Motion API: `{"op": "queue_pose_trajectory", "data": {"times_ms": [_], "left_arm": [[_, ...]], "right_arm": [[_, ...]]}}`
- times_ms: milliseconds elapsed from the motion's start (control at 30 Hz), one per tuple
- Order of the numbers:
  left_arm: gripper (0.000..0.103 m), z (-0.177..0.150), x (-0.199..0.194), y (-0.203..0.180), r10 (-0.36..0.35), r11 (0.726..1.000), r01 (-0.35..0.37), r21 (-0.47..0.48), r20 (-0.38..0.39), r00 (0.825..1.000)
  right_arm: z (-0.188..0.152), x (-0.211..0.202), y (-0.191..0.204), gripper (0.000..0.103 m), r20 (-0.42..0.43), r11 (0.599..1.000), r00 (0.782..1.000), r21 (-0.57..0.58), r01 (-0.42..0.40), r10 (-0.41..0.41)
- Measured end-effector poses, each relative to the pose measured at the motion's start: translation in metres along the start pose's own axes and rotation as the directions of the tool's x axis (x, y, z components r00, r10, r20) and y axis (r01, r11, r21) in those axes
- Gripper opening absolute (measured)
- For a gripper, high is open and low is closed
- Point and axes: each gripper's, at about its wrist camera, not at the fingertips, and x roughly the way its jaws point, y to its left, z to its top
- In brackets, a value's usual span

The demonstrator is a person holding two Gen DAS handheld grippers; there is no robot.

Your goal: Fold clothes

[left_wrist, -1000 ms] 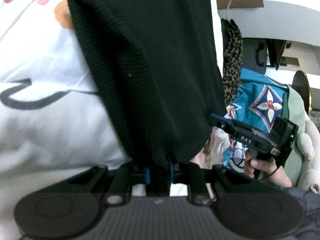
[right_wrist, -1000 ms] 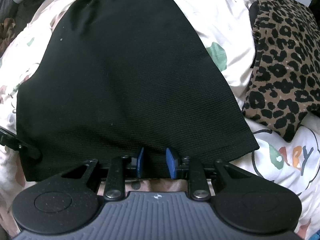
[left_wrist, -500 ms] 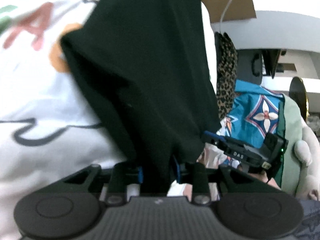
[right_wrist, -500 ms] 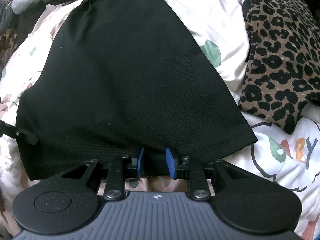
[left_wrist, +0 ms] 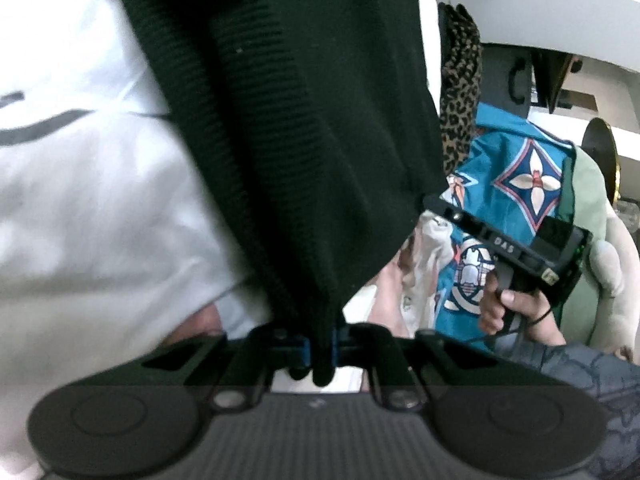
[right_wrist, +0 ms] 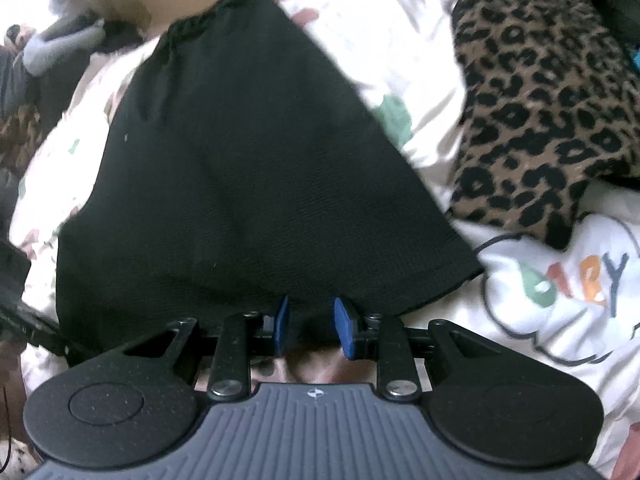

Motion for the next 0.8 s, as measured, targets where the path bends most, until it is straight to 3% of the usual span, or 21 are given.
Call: {"op": "queue_pose_trajectory", "data": {"times_ms": [167,300,367,433,533,600,700,800], "left_arm": [[0.009,-0.004,-0.005,-0.002,0.009,1.0,-0.009,0.023,-0.014,1.0],[0.01,0.0,-0.006,-0.003,0.039,0.999,-0.039,0.03,-0.005,0.999],[0.022,0.003,-0.008,-0.003,0.054,0.998,-0.054,0.029,0.01,0.998],[0.028,0.005,-0.01,-0.001,0.041,0.999,-0.042,0.014,0.026,0.999],[0.029,0.007,-0.008,-0.001,0.046,0.999,-0.047,0.017,0.025,0.999],[0.027,0.007,-0.008,0.0,0.042,0.999,-0.042,0.009,0.029,0.999],[0.009,0.008,-0.007,0.006,0.038,0.999,-0.038,-0.02,0.013,0.999],[0.007,0.009,-0.007,0.005,0.043,0.999,-0.043,-0.018,0.0,0.999]], "right_arm": [[0.003,-0.014,-0.024,0.038,0.091,0.997,0.995,0.071,0.031,-0.038],[0.002,-0.017,-0.048,0.042,0.113,0.988,0.991,0.145,0.059,-0.076],[0.002,-0.017,-0.059,0.042,0.117,0.982,0.99,0.179,0.056,-0.078],[0.002,-0.015,-0.07,0.042,0.119,0.977,0.99,0.208,0.052,-0.078],[0.004,-0.01,-0.083,0.042,0.119,0.967,0.991,0.253,0.03,-0.062],[0.007,-0.001,-0.09,0.042,0.108,0.964,0.994,0.267,-0.013,-0.016],[0.015,0.014,-0.096,0.042,0.073,0.967,0.996,0.245,-0.065,0.049],[0.024,0.024,-0.096,0.042,0.047,0.97,0.993,0.212,-0.119,0.111]]}}
